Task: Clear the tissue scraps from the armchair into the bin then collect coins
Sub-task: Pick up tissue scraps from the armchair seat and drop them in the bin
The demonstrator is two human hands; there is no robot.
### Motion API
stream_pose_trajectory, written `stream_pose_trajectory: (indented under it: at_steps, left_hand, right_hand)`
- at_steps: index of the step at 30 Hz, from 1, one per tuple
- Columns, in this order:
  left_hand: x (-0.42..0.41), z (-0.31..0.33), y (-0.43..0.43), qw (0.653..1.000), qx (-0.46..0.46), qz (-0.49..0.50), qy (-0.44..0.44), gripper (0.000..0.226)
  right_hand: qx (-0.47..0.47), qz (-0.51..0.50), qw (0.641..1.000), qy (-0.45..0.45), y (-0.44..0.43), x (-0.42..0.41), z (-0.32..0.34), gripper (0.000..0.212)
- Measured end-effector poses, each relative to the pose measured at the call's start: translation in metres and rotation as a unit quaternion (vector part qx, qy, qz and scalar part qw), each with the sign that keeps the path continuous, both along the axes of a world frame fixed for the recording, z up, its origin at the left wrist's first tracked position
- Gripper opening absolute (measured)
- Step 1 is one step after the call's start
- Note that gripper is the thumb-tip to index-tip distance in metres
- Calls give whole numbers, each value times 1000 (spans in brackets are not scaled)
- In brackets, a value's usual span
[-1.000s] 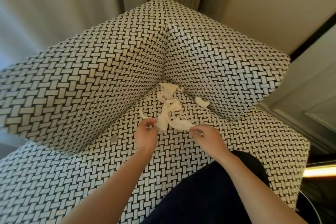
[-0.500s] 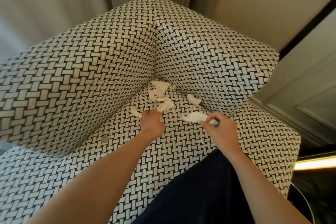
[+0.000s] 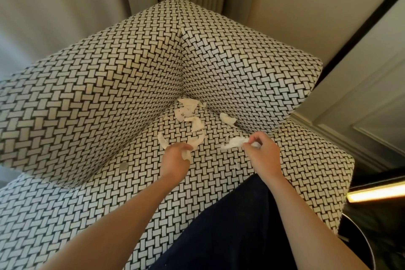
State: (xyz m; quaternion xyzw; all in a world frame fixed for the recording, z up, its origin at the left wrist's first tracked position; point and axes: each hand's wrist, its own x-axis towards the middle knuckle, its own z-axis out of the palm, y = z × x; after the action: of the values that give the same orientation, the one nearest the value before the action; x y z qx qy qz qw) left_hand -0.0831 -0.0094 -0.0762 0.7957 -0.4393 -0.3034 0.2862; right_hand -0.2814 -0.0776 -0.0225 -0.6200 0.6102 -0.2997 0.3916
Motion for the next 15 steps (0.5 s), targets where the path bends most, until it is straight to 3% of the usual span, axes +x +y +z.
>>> stream_pose_trajectory:
  at_steps: [3,8,10,15]
  left_hand:
    - [-12,11,3,996,-33,52,59,34]
    - [-46,40,-10,980,-77,111,146,31]
    - [-62,50,-18,975,-98,99,170,32]
    - [-109,69,-40,976,-122,19,182,36]
  right_hand:
    - [-20,-15,1000,-5,3,-4,4,14]
    - [13,-62,994,-87,12,-29,15,26]
    - [38,-91,988,-121,13,-47,19,22]
    - [23,-86,994,-64,24,-109,34,23]
